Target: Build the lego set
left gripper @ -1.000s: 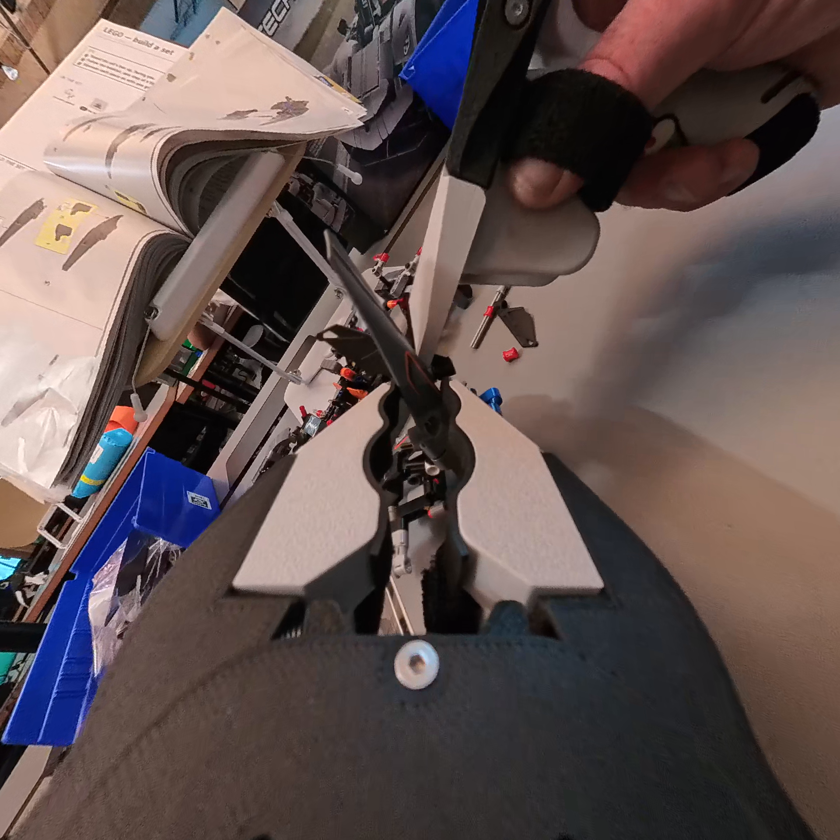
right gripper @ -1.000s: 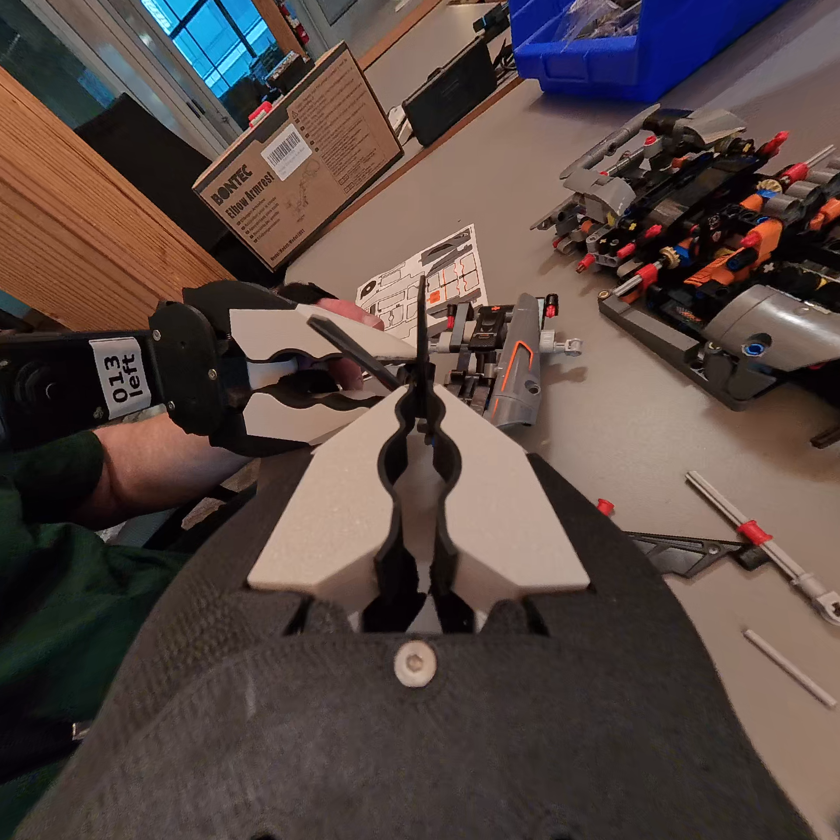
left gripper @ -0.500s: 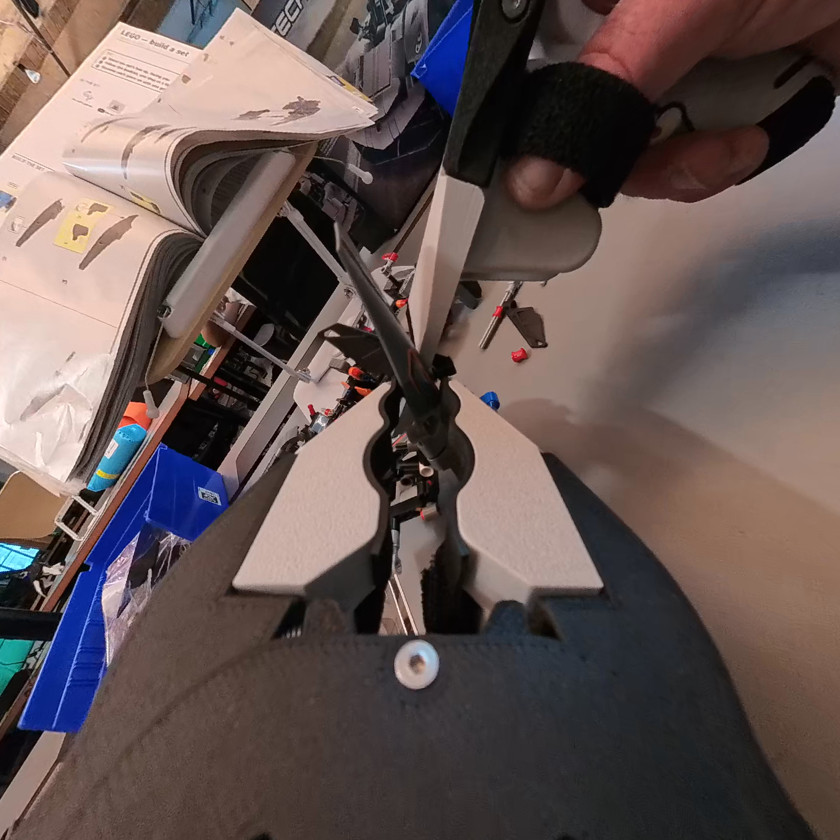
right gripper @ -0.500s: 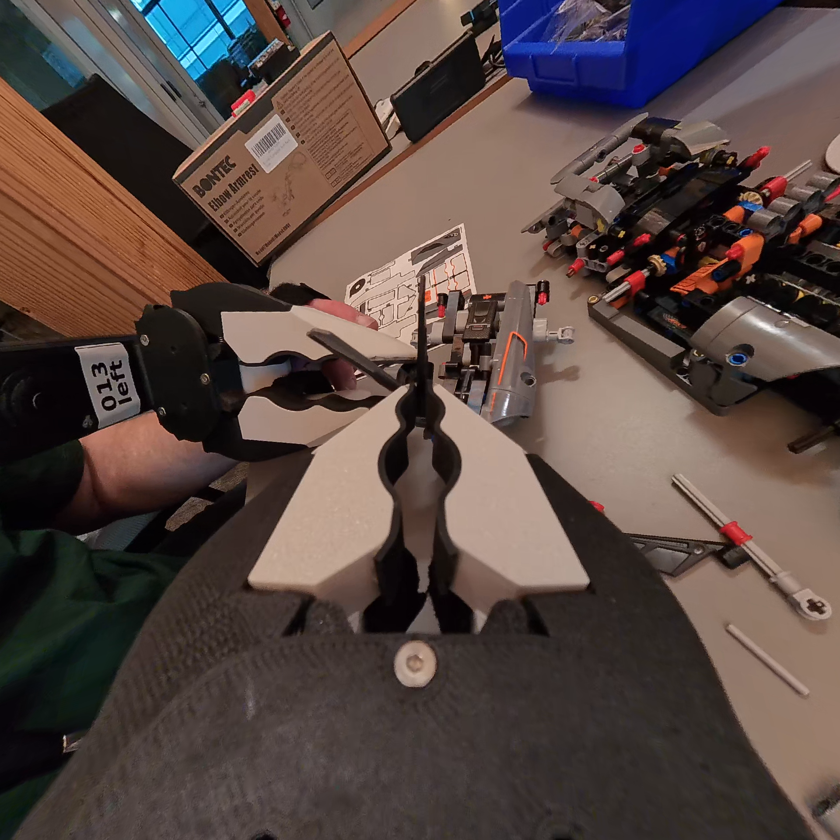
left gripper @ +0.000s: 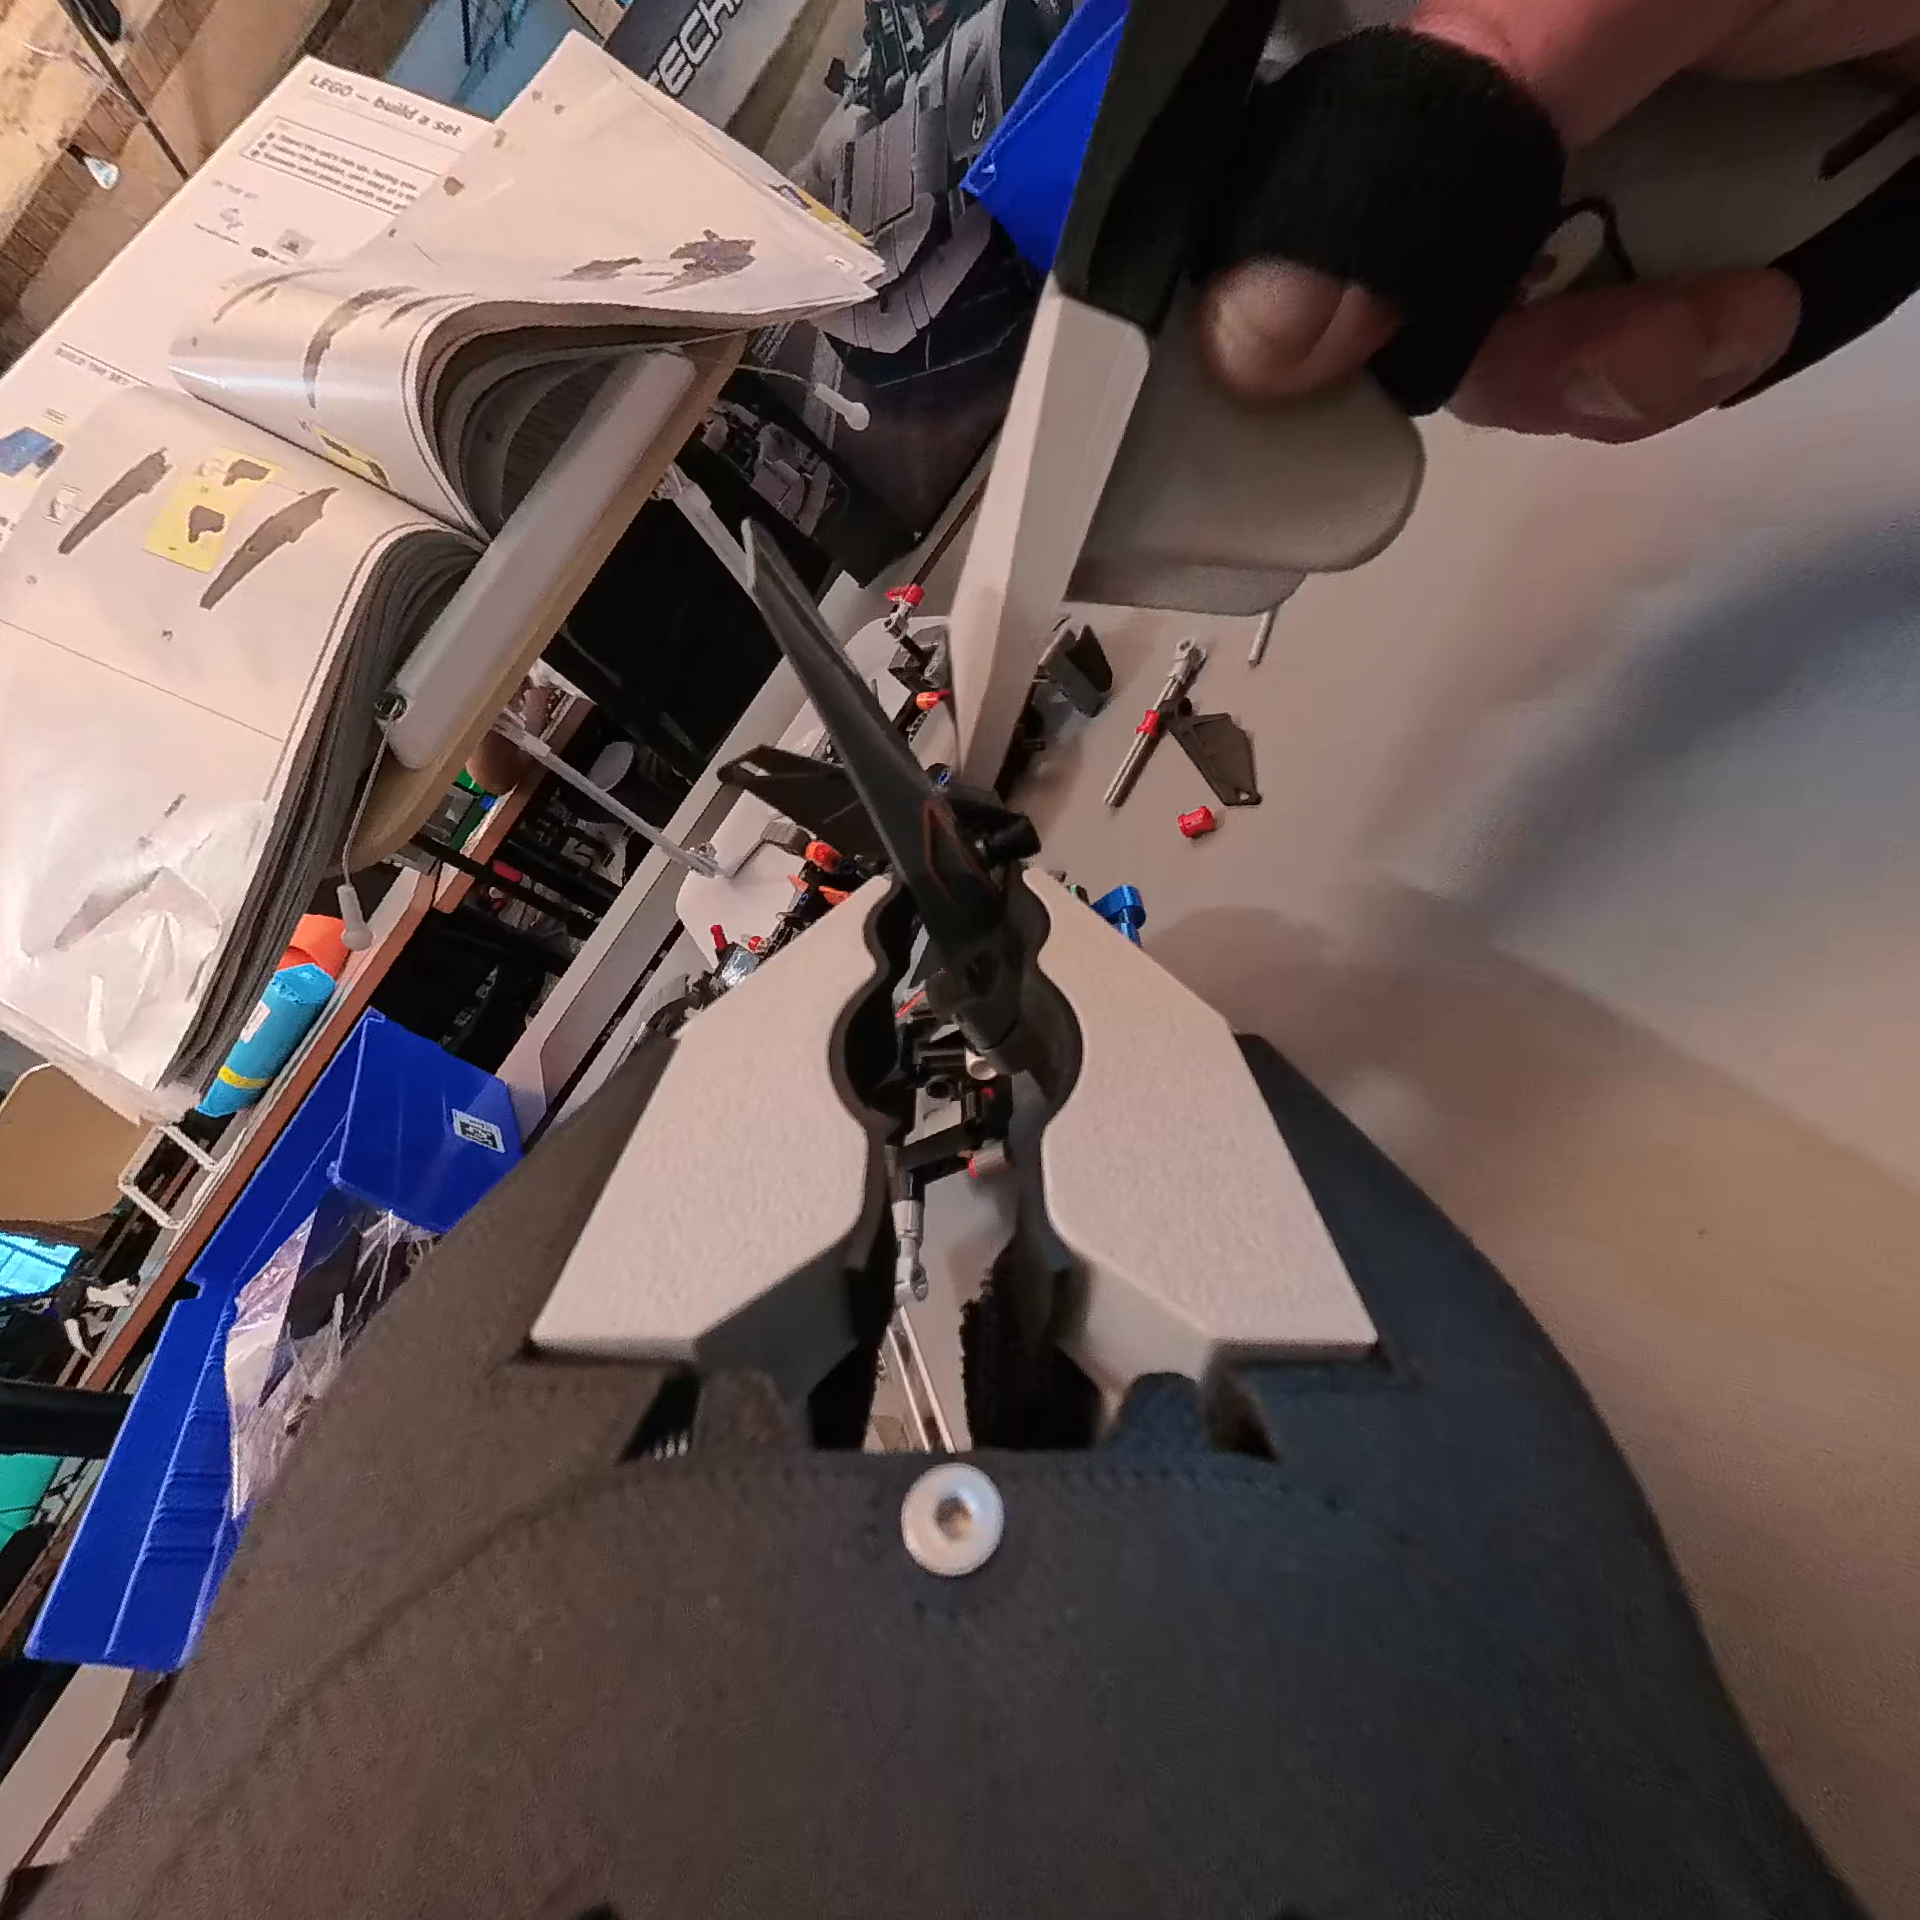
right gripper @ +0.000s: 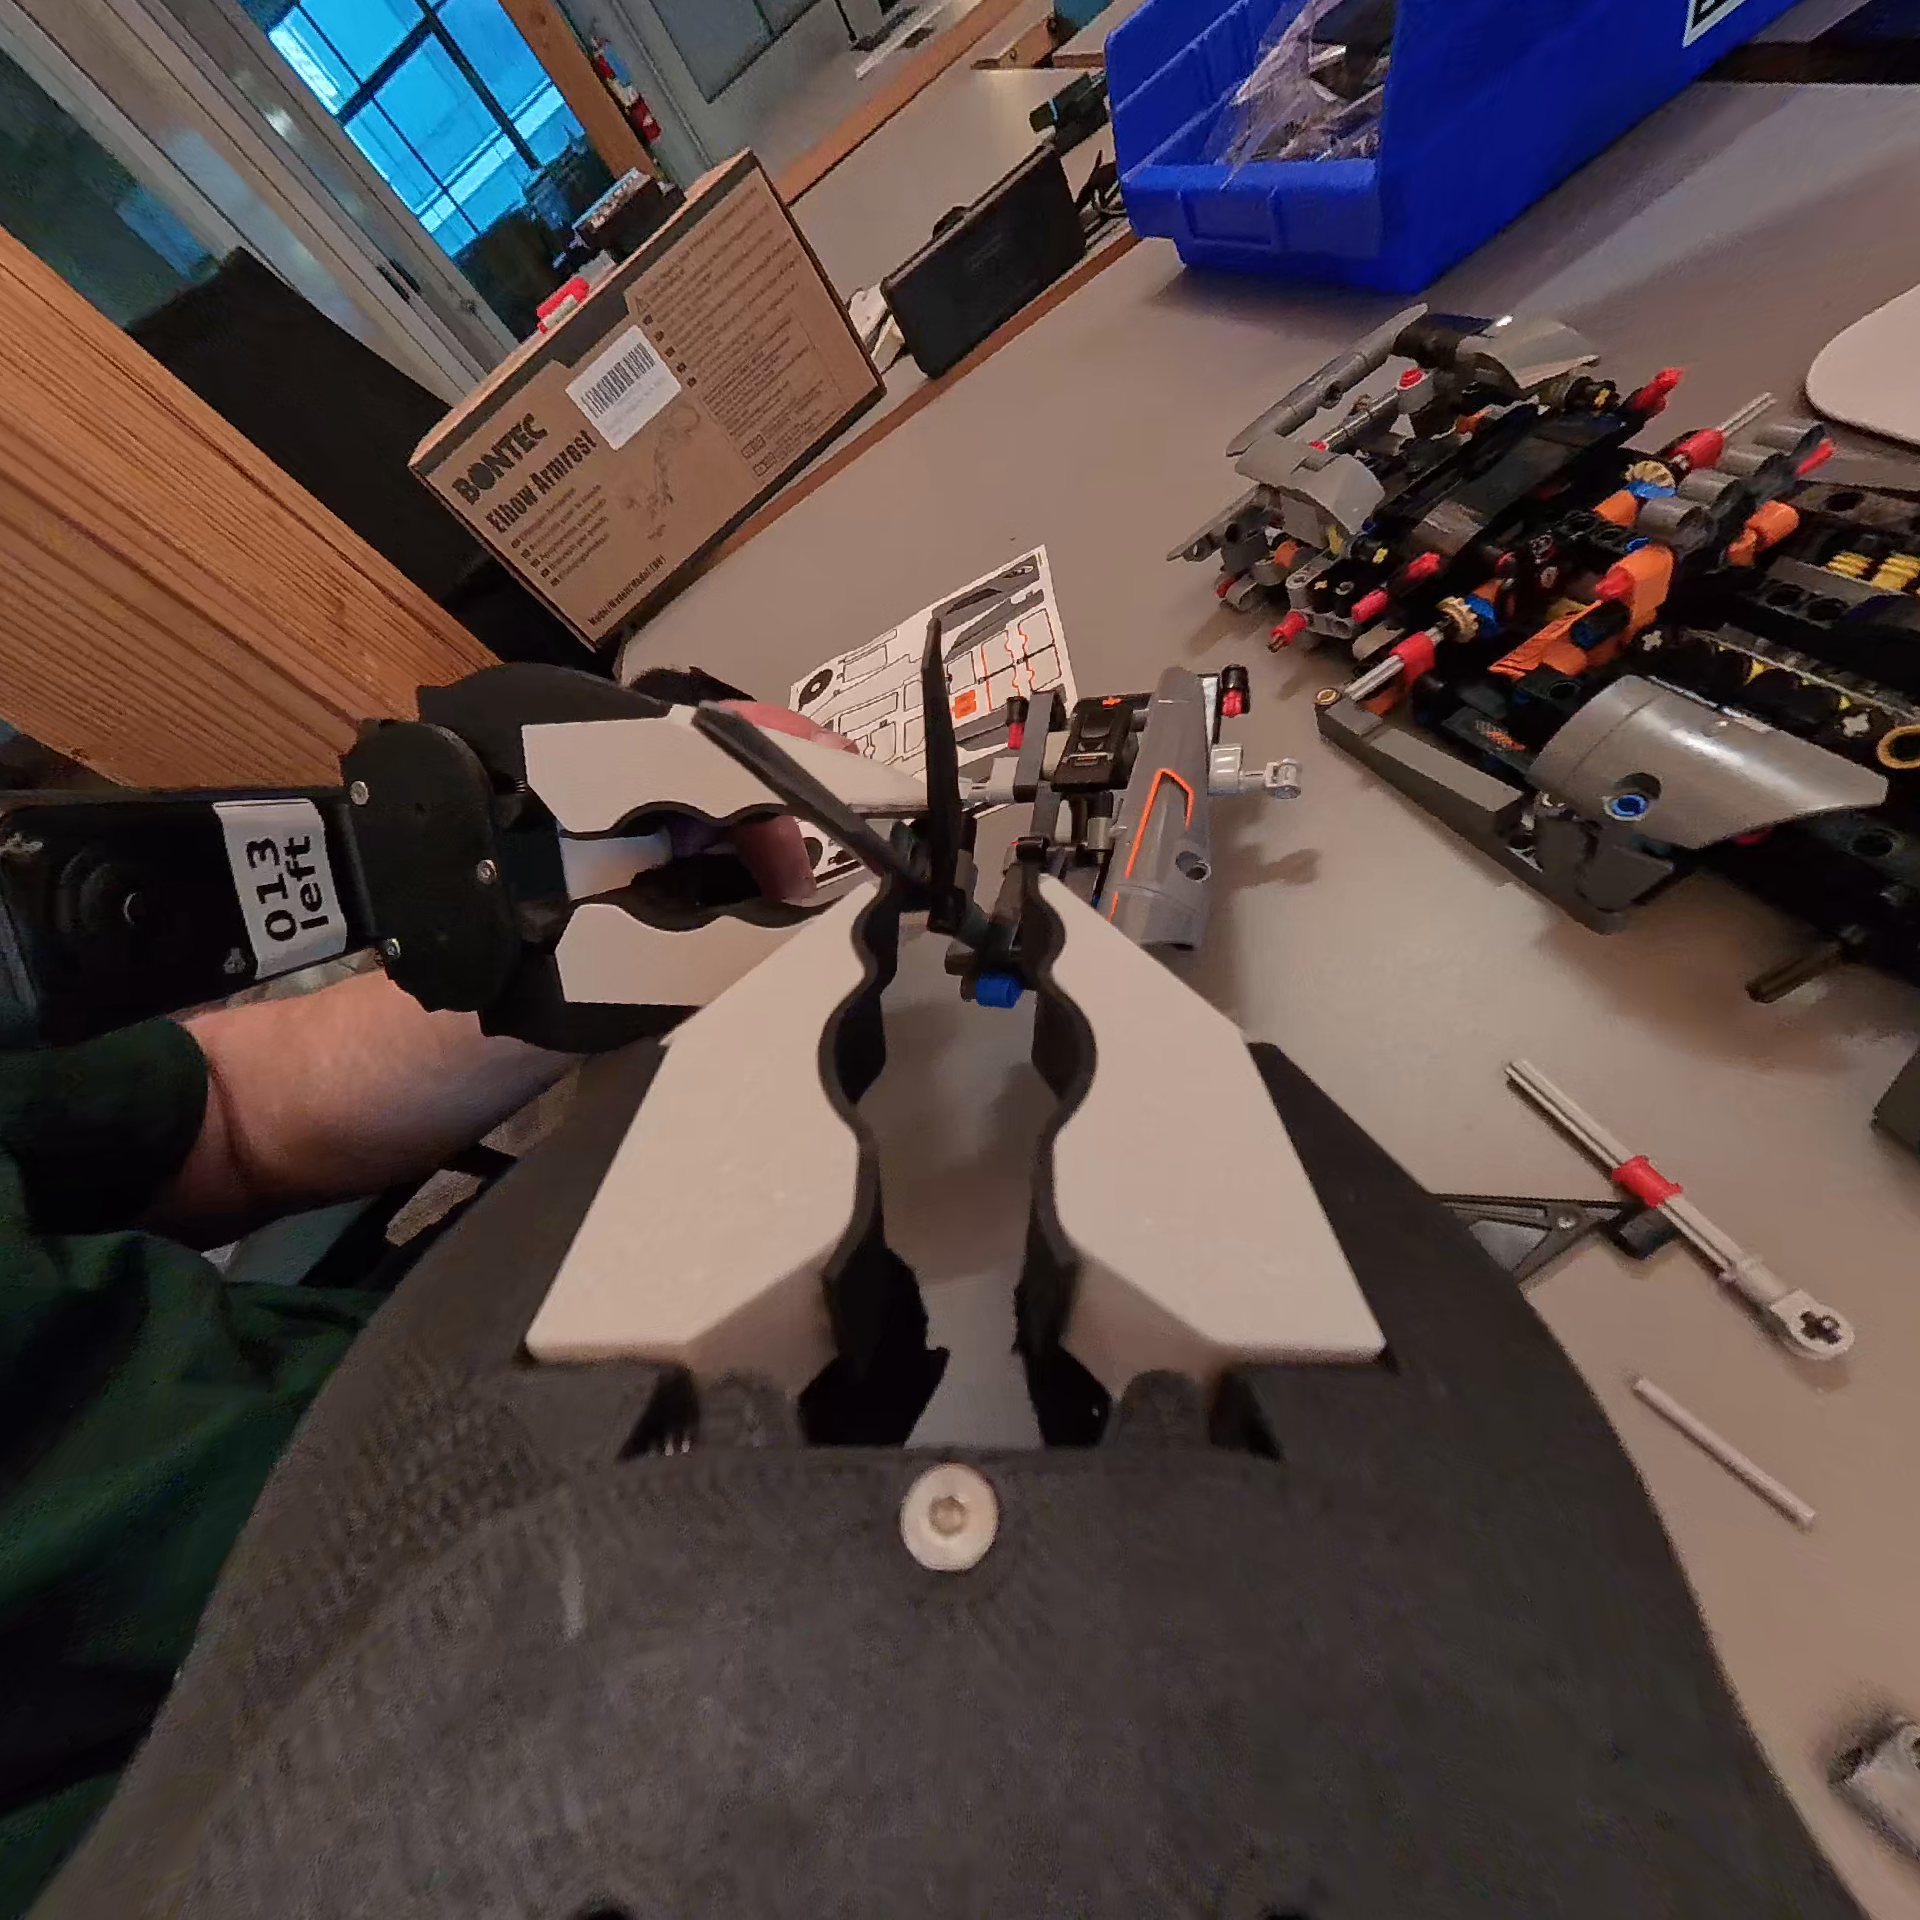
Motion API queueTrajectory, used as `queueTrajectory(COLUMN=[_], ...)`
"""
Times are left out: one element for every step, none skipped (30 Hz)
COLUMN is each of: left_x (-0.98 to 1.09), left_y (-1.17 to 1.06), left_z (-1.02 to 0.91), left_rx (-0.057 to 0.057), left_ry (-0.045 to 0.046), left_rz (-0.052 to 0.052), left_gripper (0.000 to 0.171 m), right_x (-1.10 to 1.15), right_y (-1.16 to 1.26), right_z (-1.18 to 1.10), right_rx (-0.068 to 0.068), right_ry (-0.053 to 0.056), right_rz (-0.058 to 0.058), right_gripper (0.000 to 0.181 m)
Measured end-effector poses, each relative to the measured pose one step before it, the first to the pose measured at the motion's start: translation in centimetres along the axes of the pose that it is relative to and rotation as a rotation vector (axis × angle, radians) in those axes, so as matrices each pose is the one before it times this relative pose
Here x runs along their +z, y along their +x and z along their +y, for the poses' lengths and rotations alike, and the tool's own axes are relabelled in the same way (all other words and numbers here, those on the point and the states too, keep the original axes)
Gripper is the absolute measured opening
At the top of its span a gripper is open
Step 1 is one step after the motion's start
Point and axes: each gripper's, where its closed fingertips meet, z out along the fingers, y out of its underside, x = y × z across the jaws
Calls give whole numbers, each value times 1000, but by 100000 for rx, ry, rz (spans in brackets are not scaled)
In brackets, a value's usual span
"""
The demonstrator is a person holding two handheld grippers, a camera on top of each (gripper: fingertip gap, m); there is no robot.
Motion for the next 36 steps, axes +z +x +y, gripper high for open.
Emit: queueTrajectory(left_x=[19,28,29,6,3,-9,-20,-22,-33,-15,-15,-3,-9,-13,-5,5,5,4,-9,-15,-21,-2,15,14,11,6,-3,-2,2,8,1,-1,-8,-6,-4,-4], left_y=[-7,-7,-6,-12,-12,-42,-68,-42,-15,7,22,25,-29,-57,-52,-27,-12,-5,-13,-15,-9,-1,18,23,11,9,1,-6,-16,-4,-14,-13,-18,-11,-7,-13], left_z=[-7,-16,-41,-31,10,19,19,-5,-38,-48,-37,-12,13,16,2,6,26,3,-10,-32,-24,-22,17,18,-7,2,4,-7,10,9,24,2,16,0,8,8], left_rx=[-161,62,-88,-321,-307,-242,-258,-70,-30,-52,132,228,192,-137,-162,-108,44,100,-1,-192,-47,68,197,188,-44,-57,90,1,-7,22,49,45,-89,-71,-56,-10], left_ry=[44,92,175,174,104,-5,-31,69,211,220,135,-2,-3,-34,56,58,-116,-110,132,204,168,79,-66,-80,23,28,55,2,-30,-45,-79,-17,26,17,11,12], left_rz=[109,8,41,113,35,-195,-234,-153,-87,35,25,-22,-250,-206,-81,-30,-171,-159,-72,28,-57,-79,6,37,48,90,15,4,-66,-80,-76,-73,-45,-4,-12,-38], left_gripper=[16,16,16,16,16,16,16,16,16,15,15,15,15,15,15,15,15,15,15,15,15,15,15,15,15,15,15,15,15,15,15,15,15,15,15,15], right_x=[-35,6,30,54,103,109,118,111,121,137,103,52,32,27,21,4,11,1,-14,-18,-17,-6,-1,-5,-5,-6,-3,3,10,9,12,24,0,16,10,0], right_y=[-45,37,50,-64,-144,-118,-49,-4,-20,-48,-29,-5,-5,-10,0,14,18,12,-16,-25,-17,4,15,17,19,2,-1,4,2,18,2,2,-4,-4,3,4], right_z=[111,160,174,153,118,128,98,58,58,51,-6,-68,-58,-38,-46,-14,2,2,-8,-17,-23,4,37,16,12,7,3,-9,-10,-2,-3,-4,-8,-6,-2,-4], right_rx=[145,-394,-514,-188,150,163,-135,-438,-349,-84,22,122,177,107,-100,-549,-807,-744,-590,-500,-610,-610,-428,-333,-231,-140,-87,-4,-5,-173,-267,-257,-204,-2,135,91], right_ry=[-196,-559,-808,-779,-669,-783,-595,-260,-303,-372,11,455,375,277,218,59,-62,-83,11,61,47,-70,-216,-165,-72,-81,-129,-130,-117,-135,-138,-114,-109,-86,-7,44], right_rz=[-525,234,512,-371,-951,-758,-176,215,160,-146,-23,82,11,29,240,656,948,891,702,629,718,814,764,596,401,236,115,62,99,221,231,172,117,33,-68,-100], right_gripper=[21,21,20,20,20,20,18,15,14,10,9,6,6,6,6,5,6,5,5,5,5,5,5,5,5,5,5,5,5,5,5,5,5,5,5,5])
